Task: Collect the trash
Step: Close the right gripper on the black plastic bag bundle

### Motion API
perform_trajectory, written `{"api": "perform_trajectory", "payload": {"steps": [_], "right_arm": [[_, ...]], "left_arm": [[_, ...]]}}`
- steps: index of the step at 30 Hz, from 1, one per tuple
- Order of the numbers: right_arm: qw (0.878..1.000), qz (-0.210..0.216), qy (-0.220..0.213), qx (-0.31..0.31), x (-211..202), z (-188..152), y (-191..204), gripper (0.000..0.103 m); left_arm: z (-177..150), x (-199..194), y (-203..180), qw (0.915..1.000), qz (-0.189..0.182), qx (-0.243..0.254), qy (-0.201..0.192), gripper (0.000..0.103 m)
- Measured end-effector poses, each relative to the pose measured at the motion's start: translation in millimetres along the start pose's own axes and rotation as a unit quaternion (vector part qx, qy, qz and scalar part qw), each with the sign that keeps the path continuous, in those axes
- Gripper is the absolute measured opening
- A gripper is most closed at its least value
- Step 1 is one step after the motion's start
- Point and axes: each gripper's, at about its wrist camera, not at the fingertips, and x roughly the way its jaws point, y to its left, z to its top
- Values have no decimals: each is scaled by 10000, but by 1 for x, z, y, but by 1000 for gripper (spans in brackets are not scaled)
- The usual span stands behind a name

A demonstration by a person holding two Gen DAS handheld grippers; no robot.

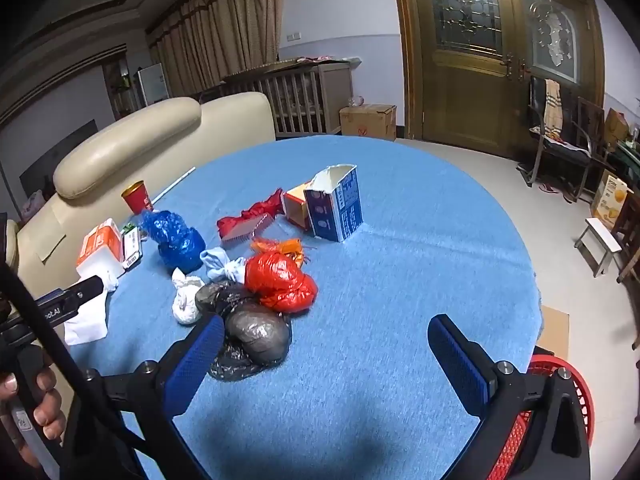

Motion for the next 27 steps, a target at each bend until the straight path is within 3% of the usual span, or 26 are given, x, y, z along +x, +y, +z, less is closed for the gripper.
{"api": "perform_trajectory", "payload": {"steps": [12,21,27], "right_arm": [[9982,411,392,-179,28,-9,2,103],[9915,892,798,-504,57,-4,35,103],[9837,1056,981,-1076,86,0,55,93]], "left_arm": [[-6,20,-4,9996,-143,-9,232,103],[-7,26,8,9995,-127,-41,294,103],[-7,21,18,9995,-142,-95,269,103]]}}
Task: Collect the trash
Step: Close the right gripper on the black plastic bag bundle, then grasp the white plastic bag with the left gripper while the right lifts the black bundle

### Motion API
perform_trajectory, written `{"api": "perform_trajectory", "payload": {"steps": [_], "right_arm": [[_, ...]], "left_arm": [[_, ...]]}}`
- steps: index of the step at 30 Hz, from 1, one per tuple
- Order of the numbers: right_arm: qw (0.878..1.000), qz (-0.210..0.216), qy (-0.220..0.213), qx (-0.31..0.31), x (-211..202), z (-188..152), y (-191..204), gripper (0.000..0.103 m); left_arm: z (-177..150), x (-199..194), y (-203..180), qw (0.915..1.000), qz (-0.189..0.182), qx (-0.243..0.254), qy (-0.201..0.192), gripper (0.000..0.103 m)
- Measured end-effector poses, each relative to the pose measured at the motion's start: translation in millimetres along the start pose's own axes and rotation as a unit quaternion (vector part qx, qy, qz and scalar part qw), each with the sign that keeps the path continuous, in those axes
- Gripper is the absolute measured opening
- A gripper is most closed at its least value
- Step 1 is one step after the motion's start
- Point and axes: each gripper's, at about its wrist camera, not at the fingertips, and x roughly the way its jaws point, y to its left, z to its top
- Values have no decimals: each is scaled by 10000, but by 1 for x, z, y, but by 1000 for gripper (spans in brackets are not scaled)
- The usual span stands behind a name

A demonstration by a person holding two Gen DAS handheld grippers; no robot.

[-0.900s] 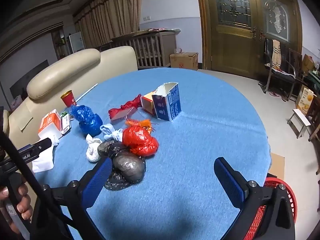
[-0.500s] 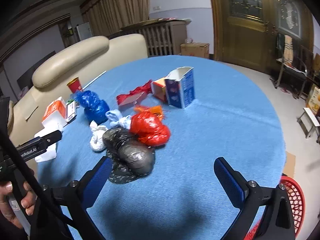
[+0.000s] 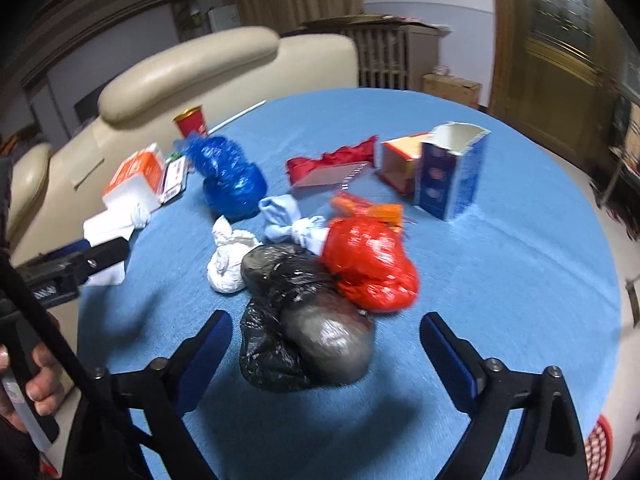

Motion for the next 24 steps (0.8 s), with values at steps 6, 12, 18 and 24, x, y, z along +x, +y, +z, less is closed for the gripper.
{"api": "perform_trajectory", "payload": {"steps": [6,12,18,24], "right_arm": [[9988,33,416,-255,31,3,6,83],[9964,362,746,-160,48,1,1,43],[9972,524,539,-64,14,-14,0,36],[9976,441,423,337,-24,-42,-22,35]], "left_arm": [[2,-1,2,10000,-31,32,2,103],[2,4,-10,9997,-136,203,71,103],[3,16,-36,9979,-395,453,223,103],[1,41,-73,9938,-550,846,457,103]]}}
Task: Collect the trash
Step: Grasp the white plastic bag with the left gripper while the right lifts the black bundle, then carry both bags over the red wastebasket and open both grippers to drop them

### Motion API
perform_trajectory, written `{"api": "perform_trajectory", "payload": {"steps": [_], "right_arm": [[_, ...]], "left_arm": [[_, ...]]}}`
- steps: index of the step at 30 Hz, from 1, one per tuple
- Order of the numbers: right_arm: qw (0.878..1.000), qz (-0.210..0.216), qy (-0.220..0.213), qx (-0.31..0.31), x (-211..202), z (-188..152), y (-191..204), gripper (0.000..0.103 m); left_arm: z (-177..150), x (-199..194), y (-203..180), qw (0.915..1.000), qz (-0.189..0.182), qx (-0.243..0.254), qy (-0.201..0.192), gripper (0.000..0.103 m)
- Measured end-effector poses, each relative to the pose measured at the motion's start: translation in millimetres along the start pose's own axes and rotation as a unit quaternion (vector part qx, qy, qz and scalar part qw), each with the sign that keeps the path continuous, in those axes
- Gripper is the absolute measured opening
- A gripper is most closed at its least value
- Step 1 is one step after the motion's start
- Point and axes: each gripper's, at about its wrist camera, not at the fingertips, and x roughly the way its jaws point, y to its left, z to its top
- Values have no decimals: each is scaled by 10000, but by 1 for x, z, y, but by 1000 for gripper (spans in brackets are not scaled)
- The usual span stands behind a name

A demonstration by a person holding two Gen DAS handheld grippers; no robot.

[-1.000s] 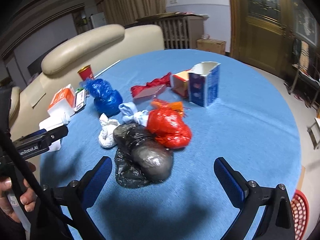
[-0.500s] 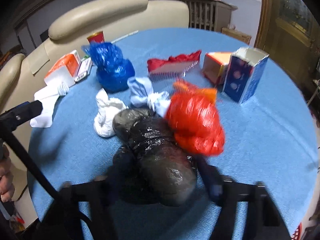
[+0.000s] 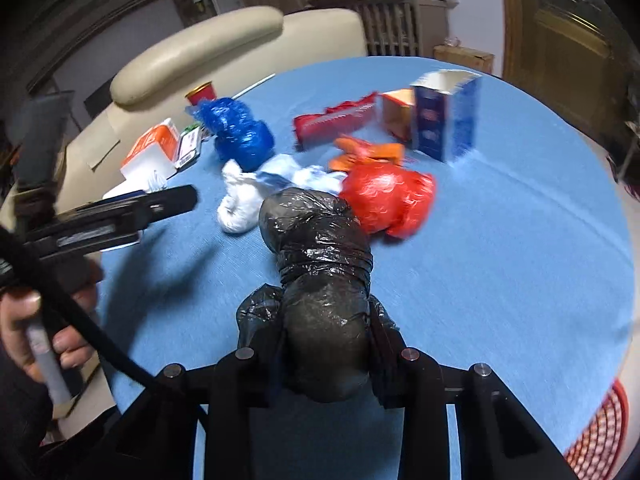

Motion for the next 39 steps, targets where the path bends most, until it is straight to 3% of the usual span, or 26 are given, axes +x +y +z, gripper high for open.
{"api": "perform_trajectory", "payload": {"steps": [5,7,10,12,15,27,39], "right_arm": [[9994,-71,-83,341,-21,-13,-23,35],[9989,-71,-127,444,-26,-17,-29,35],[9986,-81,-164,502,-26,-21,-33,35],[9984,-78,-176,532,-25,-21,-35,35],[9982,-79,-212,548,-24,-21,-36,35],[9976,-41,-440,528,-36,-34,-22,35],[9897,-341,-1125,814,-99,-55,-28,35]], "left_arm": [[6,32,-21,9993,-3,272,254,102],[8,42,-24,9990,-28,289,346,93],[10,59,-24,9977,-145,219,624,53],[10,57,-23,9982,-141,242,533,42],[7,48,-17,9988,-174,130,438,38],[-17,-18,-12,10000,-6,21,27,37],[-26,-66,-67,9973,-366,528,-353,37]]}}
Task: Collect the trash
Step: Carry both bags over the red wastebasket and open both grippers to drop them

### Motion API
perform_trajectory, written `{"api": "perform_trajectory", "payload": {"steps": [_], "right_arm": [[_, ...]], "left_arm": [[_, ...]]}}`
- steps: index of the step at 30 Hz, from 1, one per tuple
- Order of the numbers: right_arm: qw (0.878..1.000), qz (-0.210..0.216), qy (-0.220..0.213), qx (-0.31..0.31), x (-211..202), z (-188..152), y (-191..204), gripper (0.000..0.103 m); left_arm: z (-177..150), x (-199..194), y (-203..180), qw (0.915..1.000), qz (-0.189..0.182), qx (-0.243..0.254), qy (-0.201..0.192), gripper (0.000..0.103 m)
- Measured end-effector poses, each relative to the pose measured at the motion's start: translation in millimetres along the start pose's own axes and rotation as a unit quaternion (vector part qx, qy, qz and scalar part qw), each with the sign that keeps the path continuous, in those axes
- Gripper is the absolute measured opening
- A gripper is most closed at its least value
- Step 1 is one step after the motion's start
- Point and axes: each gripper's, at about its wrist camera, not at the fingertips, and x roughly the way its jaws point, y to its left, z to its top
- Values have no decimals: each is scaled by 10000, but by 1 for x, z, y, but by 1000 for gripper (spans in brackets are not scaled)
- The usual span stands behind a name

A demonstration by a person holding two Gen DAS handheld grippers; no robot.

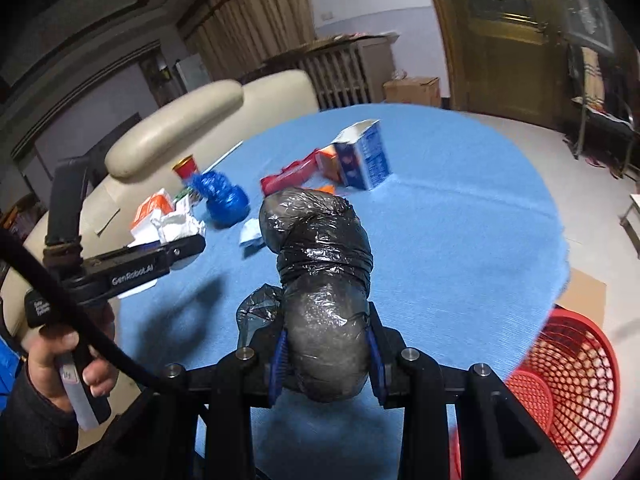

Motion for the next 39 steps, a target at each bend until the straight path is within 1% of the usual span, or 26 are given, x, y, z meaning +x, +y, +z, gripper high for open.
{"api": "perform_trajectory", "payload": {"steps": [5,11,15,19,24,28,31,35,38,39], "right_arm": [[9990,-270,-186,292,-26,-13,-27,35],[9926,-860,-319,796,-58,-34,-80,35],[9855,-1265,-258,1099,-72,-50,-120,35],[9795,-1519,-108,1322,-79,-67,-154,36],[9718,-1682,85,1649,-78,-84,-179,36],[9653,-1740,285,1927,-70,-93,-195,38],[9617,-1691,290,2136,-73,-103,-209,71],[9577,-1758,123,2274,-86,-106,-220,71],[9520,-1838,-69,2447,-99,-105,-233,71],[9499,-1872,-136,2497,-104,-105,-238,71]], "left_arm": [[-2,-3,-34,9992,-280,279,-2,37],[-3,-6,-95,9939,-756,801,-28,37],[-6,-7,-141,9865,-1094,1216,-16,37],[-10,-4,-179,9788,-1350,1536,50,37],[-18,3,-219,9688,-1548,1923,202,37],[-24,12,-245,9620,-1678,2123,363,37],[-28,21,-262,9570,-1753,2259,491,37],[-33,34,-285,9493,-1840,2459,670,37],[-37,40,-297,9454,-1897,2531,785,38],[-38,43,-302,9437,-1913,2570,825,39]]}}
